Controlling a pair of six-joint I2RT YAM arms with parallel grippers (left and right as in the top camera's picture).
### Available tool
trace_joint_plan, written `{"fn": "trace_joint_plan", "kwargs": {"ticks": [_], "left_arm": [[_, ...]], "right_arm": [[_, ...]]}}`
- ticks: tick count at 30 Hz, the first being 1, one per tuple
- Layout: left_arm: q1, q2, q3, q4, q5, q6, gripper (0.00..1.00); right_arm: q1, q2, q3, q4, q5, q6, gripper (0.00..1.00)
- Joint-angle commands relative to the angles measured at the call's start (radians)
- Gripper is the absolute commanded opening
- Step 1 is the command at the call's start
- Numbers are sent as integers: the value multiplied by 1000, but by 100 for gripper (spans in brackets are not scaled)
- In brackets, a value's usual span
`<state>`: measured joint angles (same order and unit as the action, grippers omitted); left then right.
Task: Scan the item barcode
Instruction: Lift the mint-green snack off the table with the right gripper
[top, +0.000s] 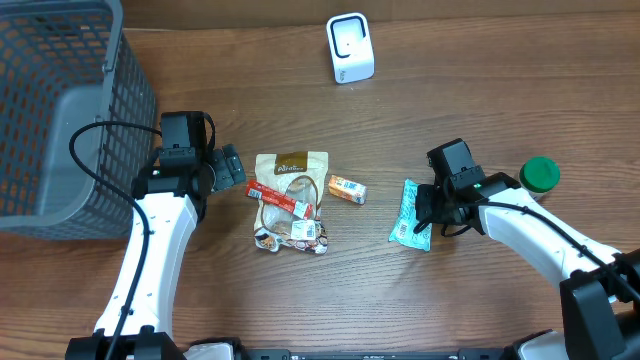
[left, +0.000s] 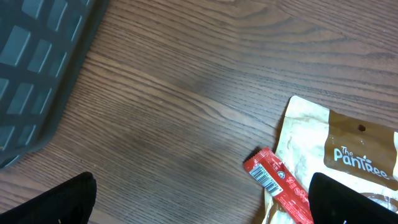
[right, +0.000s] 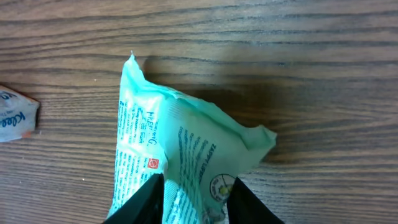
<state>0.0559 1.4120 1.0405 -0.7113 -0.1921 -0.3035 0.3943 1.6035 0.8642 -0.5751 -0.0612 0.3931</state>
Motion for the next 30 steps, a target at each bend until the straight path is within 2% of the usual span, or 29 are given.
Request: {"fn": "trace_joint_plan", "kwargs": {"ticks": [1, 6, 22, 30], "left_arm": [[0, 1, 11, 2, -10, 4, 100], [0, 1, 11, 1, -10, 4, 100], [0, 1, 11, 1, -10, 4, 100], [0, 1, 11, 1, -10, 4, 100]], "right_arm": [[-2, -6, -10, 6, -5, 5, 37], [-2, -6, -32, 7, -3, 49, 42], [-2, -6, -56, 29, -4, 53, 41], [-2, -6, -79, 56, -5, 106, 41]]}}
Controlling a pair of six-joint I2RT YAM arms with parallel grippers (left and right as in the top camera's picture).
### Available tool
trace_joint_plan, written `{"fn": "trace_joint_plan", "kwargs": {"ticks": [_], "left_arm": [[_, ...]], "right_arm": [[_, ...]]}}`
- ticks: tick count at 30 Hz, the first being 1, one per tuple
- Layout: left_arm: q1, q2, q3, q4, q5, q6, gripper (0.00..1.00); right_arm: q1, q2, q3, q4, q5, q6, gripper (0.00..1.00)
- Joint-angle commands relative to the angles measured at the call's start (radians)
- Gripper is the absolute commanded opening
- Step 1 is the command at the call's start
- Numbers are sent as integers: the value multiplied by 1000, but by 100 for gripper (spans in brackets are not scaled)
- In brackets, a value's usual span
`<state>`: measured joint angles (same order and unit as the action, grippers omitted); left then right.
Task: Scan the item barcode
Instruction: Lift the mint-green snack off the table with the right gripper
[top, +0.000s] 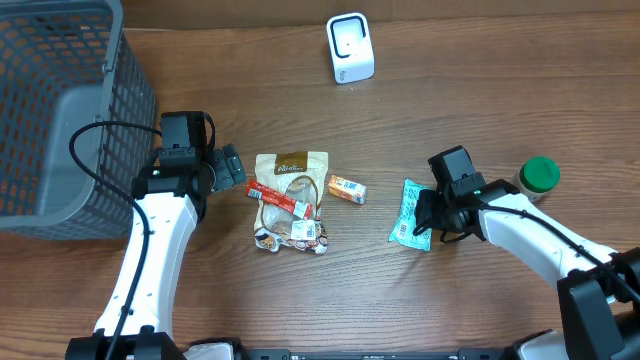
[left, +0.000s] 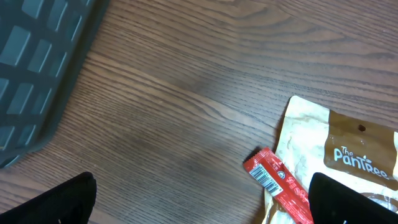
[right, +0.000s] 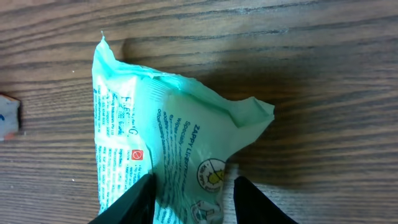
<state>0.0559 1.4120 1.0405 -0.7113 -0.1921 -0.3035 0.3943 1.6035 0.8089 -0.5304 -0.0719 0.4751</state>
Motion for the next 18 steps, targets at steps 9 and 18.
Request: {"fn": "trace_joint_plan", "kwargs": {"ticks": [9, 18], "left_arm": [[0, 1, 11, 1, -10, 4, 100], [0, 1, 11, 1, -10, 4, 100]], "right_arm": [[-2, -6, -39, 28, -12, 27, 20], [-2, -6, -69, 36, -12, 49, 4]]}}
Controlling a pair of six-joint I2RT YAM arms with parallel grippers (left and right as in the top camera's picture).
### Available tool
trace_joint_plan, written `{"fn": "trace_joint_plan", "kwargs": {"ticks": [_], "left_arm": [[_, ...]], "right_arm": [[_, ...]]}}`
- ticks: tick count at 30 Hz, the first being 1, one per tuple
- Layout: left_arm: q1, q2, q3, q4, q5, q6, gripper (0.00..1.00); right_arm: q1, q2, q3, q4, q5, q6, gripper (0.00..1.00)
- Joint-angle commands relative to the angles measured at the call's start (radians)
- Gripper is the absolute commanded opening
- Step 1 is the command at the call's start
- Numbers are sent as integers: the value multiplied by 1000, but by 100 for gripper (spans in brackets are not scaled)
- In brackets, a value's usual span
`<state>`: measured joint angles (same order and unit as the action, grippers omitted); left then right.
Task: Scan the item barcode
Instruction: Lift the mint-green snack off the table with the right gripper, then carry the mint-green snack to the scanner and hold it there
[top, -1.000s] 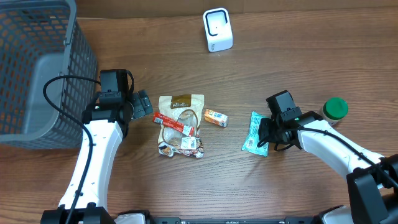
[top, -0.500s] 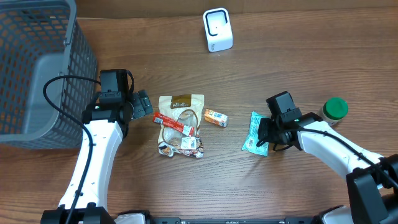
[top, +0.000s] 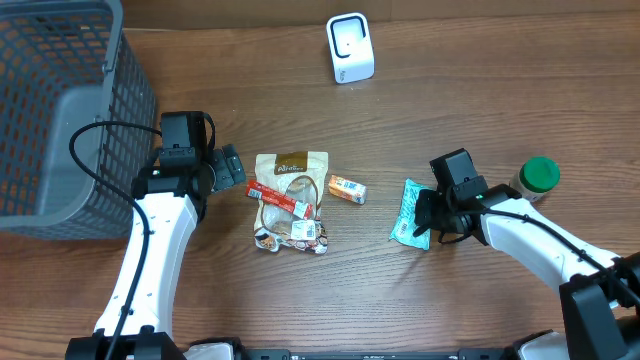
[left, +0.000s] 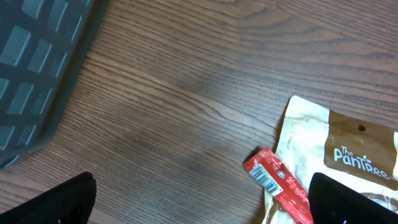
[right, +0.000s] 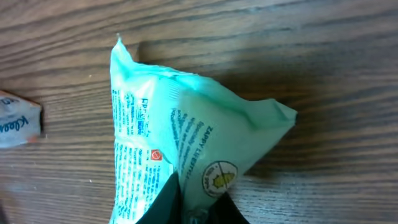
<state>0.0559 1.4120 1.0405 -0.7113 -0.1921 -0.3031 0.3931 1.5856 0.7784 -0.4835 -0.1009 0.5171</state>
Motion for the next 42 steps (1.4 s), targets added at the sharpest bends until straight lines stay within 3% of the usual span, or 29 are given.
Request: {"fn": "trace_joint_plan", "kwargs": {"ticks": [1, 26, 42], "left_arm": [[0, 1, 11, 2, -10, 4, 100], [0, 1, 11, 1, -10, 4, 100], [0, 1, 11, 1, -10, 4, 100]], "right_arm": [[-1, 12, -39, -11, 17, 7, 4], [-29, 5, -19, 6, 33, -41, 4], [-29, -136, 468, -193, 231, -392, 3]]}}
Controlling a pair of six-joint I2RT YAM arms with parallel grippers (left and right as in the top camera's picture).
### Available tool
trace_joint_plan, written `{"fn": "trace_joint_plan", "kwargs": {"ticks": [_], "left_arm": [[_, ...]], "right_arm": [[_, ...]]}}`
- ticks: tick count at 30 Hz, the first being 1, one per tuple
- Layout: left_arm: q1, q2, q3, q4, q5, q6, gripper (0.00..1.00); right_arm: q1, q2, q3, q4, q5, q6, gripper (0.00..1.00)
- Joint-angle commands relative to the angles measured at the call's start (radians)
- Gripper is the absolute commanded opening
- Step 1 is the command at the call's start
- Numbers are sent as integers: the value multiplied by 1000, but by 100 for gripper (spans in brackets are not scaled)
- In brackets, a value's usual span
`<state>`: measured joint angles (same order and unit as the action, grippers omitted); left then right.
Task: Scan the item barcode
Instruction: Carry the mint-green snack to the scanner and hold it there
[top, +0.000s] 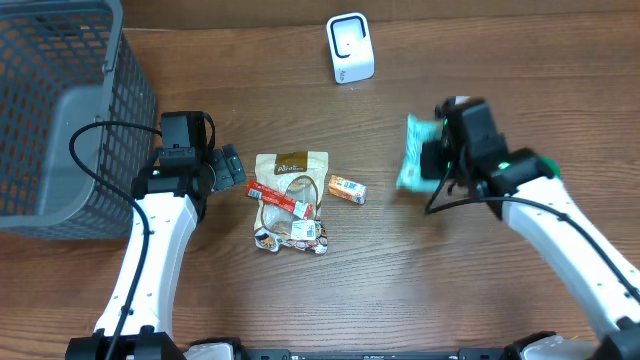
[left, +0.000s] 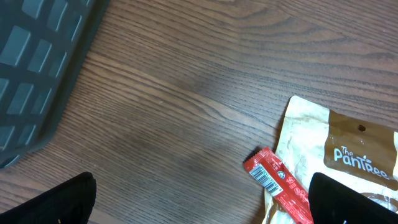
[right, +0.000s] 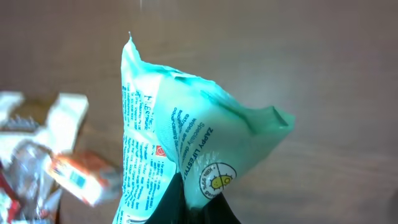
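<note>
A mint-green wipes packet (top: 412, 152) hangs off the table, pinched in my right gripper (top: 437, 158), which is shut on its lower edge; the packet (right: 186, 134) fills the right wrist view above the gripper (right: 198, 208). The white barcode scanner (top: 350, 48) stands at the back centre of the table. My left gripper (left: 202, 199) rests open low over the wood, left of a beige snack pouch (left: 339, 158) and a red stick packet (left: 277, 183), with nothing between its fingers.
A grey mesh basket (top: 60, 110) fills the left of the table. The pouch pile (top: 290, 200) and a small orange packet (top: 346, 188) lie at the centre. A green-capped bottle (top: 545, 165) stands at the right, behind my right arm.
My right gripper has risen from the table with the green packet and moved toward the back, nearer the scanner. The left arm has not moved.
My right gripper stood around the green packet lying on the wood at the right. Its fingers then sat a little apart at the packet's edge, then closed on it. Now the packet is held in the air. The left arm stayed still throughout.
</note>
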<state>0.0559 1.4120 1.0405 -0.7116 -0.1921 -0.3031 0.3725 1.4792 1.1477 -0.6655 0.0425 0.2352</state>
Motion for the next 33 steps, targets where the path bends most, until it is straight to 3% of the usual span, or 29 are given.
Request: {"fn": "trace_joint_plan", "kwargs": {"ticks": [1, 10, 17, 33], "left_arm": [[0, 1, 11, 2, -10, 4, 100], [0, 1, 11, 2, -10, 4, 100], [0, 1, 11, 2, -10, 4, 100], [0, 1, 11, 2, -10, 4, 100]], "right_arm": [[-8, -30, 140, -22, 105, -130, 3], [-8, 84, 571, -98, 212, -267, 3], [18, 203, 597, 121, 211, -288, 4], [178, 649, 597, 808, 533, -1105, 4]]}}
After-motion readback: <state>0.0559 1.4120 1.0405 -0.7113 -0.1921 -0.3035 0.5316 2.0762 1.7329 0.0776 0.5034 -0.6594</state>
